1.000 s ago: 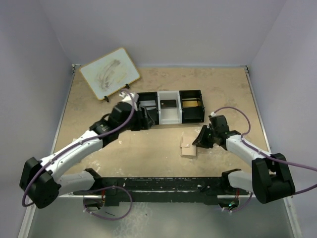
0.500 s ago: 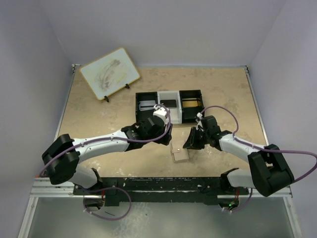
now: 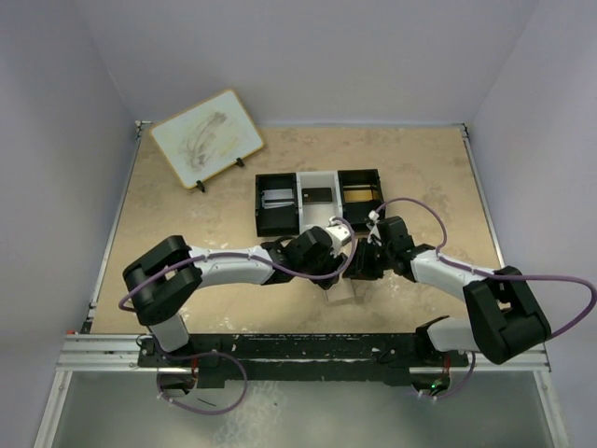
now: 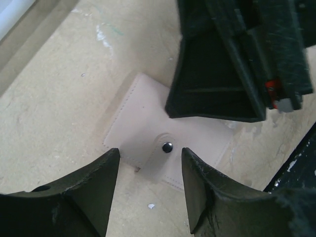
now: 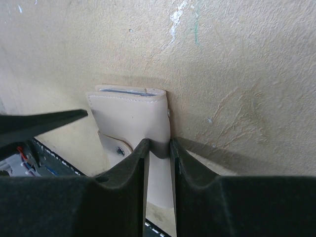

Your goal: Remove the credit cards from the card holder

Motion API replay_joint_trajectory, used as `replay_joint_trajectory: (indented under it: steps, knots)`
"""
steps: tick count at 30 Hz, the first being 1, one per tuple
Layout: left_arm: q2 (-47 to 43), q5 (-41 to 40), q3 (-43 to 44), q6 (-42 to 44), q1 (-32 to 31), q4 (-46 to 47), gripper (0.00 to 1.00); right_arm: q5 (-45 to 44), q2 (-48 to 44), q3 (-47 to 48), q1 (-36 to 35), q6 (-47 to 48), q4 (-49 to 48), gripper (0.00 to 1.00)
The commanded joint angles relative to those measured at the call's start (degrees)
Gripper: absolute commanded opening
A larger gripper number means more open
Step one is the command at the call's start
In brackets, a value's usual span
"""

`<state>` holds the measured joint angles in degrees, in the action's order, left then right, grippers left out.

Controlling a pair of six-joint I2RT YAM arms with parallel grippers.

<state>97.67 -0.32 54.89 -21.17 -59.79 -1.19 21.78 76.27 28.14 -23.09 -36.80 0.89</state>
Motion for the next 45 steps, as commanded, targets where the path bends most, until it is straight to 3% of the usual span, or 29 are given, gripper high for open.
replay_joint_trajectory:
  steps: [1, 6, 16, 24, 30, 35, 37, 45]
  knots:
    - [0.2, 2.8, 3.4, 7.4, -1.6, 3.0, 0.50, -2.1, 0.3, -0.4, -0.2, 0.2, -1.1, 0.25]
    - [3.2, -0.1, 4.6, 13.5, -4.1, -0.2, 0.44, -2.6, 0.5, -0.3, -0.1, 0.2, -1.1, 0.25]
    - [5.5, -7.8, 5.1, 15.0, -4.6, -5.5, 0.28, -3.6, 1.0, -1.0, -0.2, -0.4, -0.8, 0.26]
    - [4.8, -12.8, 3.5, 11.1, -4.6, -5.5, 0.03, -4.8, 1.6, -1.3, -0.2, -0.9, -0.5, 0.26]
    - [1.8, -9.6, 0.2, 6.2, -4.6, 1.3, 0.08, -5.3, 2.1, -1.4, -0.2, -0.9, -0.2, 0.26]
    - [2.8, -13.0, 2.0, 4.1, -4.6, -2.4, 0.34, -5.3, 1.6, -1.3, -0.2, -0.9, -0.1, 0.27]
    - [3.0, -14.2, 2.7, 4.0, -4.6, -3.8, 0.39, -5.3, 1.7, -1.1, -0.2, -0.8, 0.1, 0.27]
    - [-0.3, -26.2, -0.1, -2.0, -4.6, -6.2, 0.40, -6.2, 2.0, -0.4, -0.2, -0.7, 0.8, 0.27]
